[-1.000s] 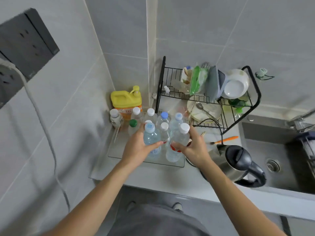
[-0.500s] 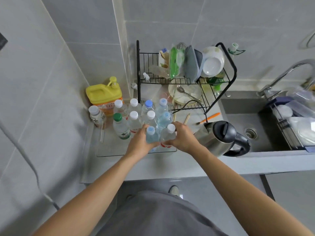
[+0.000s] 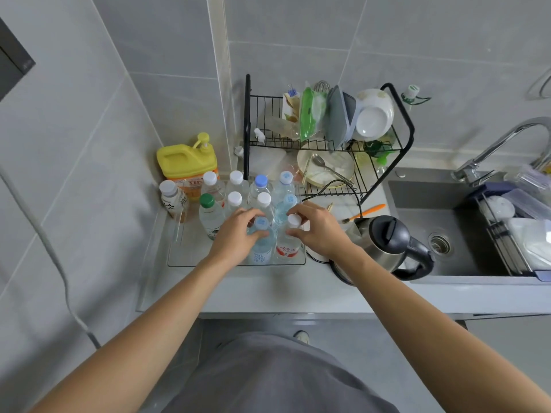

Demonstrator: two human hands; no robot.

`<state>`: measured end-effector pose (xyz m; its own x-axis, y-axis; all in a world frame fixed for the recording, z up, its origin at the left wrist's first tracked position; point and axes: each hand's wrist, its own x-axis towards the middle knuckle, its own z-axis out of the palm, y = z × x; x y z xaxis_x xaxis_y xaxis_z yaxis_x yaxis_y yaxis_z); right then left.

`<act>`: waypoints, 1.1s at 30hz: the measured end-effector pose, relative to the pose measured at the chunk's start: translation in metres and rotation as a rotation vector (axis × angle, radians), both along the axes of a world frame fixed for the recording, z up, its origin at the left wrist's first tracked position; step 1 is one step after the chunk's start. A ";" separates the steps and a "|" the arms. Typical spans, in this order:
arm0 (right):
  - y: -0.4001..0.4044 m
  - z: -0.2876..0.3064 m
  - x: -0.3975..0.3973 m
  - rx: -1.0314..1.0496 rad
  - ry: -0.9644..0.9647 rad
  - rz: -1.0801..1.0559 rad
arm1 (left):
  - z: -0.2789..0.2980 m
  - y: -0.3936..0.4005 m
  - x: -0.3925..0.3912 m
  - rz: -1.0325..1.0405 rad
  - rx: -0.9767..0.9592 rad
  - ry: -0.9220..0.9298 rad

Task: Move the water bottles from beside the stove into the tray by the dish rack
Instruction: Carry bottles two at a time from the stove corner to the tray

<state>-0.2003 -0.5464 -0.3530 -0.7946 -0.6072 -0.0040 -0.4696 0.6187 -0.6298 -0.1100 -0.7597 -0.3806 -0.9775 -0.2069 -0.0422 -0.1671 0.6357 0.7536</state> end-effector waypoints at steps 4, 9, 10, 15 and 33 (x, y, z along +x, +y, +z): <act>-0.001 0.004 -0.002 0.030 -0.003 0.028 | 0.006 0.002 -0.002 -0.079 -0.112 -0.023; -0.001 0.007 0.001 0.092 0.050 0.107 | 0.014 0.007 -0.004 -0.134 -0.153 -0.028; 0.000 0.008 0.001 0.097 0.065 0.121 | 0.013 0.006 -0.004 -0.131 -0.155 -0.018; 0.003 0.010 0.001 0.096 0.109 0.140 | 0.009 0.004 -0.001 -0.096 -0.180 0.025; -0.006 0.005 0.007 0.212 0.112 0.141 | 0.007 0.009 0.000 -0.132 -0.301 -0.054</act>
<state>-0.1931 -0.5524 -0.3480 -0.7049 -0.7068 -0.0592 -0.6201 0.6546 -0.4323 -0.1098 -0.7510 -0.3734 -0.9946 -0.0900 -0.0509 -0.1033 0.8473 0.5210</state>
